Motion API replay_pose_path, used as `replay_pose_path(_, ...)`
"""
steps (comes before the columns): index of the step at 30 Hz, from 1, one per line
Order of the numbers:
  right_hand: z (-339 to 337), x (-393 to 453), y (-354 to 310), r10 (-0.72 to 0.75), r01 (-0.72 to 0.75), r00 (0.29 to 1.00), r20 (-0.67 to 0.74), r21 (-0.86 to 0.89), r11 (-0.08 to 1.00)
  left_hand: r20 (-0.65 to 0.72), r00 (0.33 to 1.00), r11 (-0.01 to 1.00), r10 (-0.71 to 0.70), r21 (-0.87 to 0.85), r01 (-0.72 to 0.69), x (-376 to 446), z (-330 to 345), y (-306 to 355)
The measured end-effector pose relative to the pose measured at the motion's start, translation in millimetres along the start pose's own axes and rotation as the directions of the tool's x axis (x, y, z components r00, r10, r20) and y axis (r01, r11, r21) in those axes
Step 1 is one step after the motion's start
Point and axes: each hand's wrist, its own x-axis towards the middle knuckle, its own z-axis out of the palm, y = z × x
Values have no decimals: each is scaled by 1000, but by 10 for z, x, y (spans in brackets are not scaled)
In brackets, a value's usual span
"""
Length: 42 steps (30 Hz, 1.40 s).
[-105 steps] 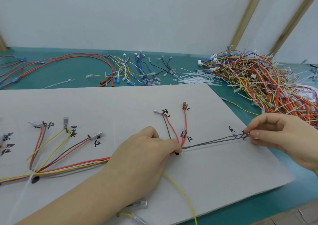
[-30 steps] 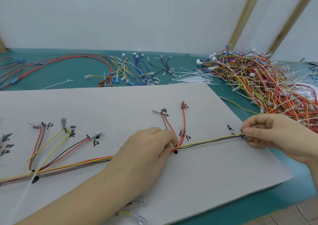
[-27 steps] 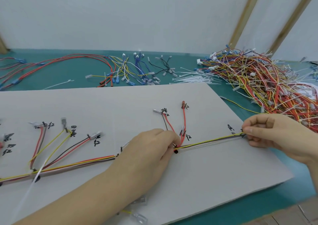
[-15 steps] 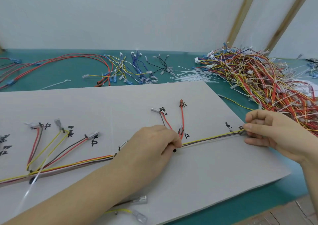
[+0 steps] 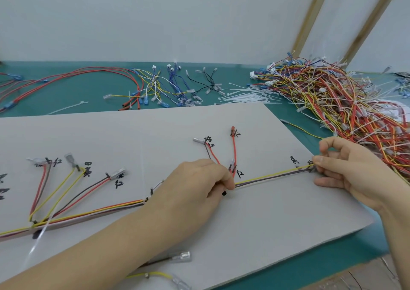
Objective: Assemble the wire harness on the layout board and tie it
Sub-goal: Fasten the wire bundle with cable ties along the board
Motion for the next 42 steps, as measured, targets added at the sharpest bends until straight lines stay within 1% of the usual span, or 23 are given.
replay_pose_path(4, 30, -18, -5, -33, 31, 999, -13, -72, 997, 0, 1000, 1000, -1, 7, 1, -1, 8, -1)
replay_pose_path(7, 22, -23, 2, -46, 44, 999, -17, -93, 995, 1, 1000, 1000, -9, 6, 9, 3, 9, -9)
replay_pose_path(14, -70, -42, -17, 54, -50, 997, 52, -68, 996, -16, 1000, 1000, -24, -7, 23, 3, 11, 12)
replay_pose_path(16, -56, -47, -25, 52, -50, 998, 40, -61, 997, -26, 999, 999, -37, -19, 37, -2, 12, 18)
replay_pose_path(21, 22, -60, -9, -10, 9, 999, -39, -22, 1000, -41, 997, 998, -62, -33, 61, 0, 12, 27)
replay_pose_path(25, 43, -61, -15, -10, 8, 999, -41, -41, 999, -68, 995, 996, -77, -47, 74, -5, 23, 27)
replay_pose_path(31, 37, -49, -19, 24, -30, 999, -45, -145, 989, -103, 992, 995, -70, -80, 62, -5, 26, 26)
replay_pose_path(34, -18, -28, -62, 73, -75, 997, -17, -239, 968, -101, 990, 991, -100, -98, 90, 2, 29, 15)
replay_pose_path(36, -78, -1, -96, 100, -94, 995, 1, -333, 938, -99, 989, 988, -113, -120, 101, 3, 24, 14)
replay_pose_path(38, -131, 23, -112, 110, -99, 994, 5, -403, 910, -85, 989, 989, -118, -104, 109, 4, 29, 12)
replay_pose_path(40, -148, 38, -115, 110, -94, 994, 13, -421, 902, -71, 988, 988, -135, -81, 129, 16, 21, 19)
replay_pose_path(42, -135, 32, -111, 90, -74, 996, 16, -436, 897, -61, 983, 980, -175, -108, 168, 28, 0, 5)
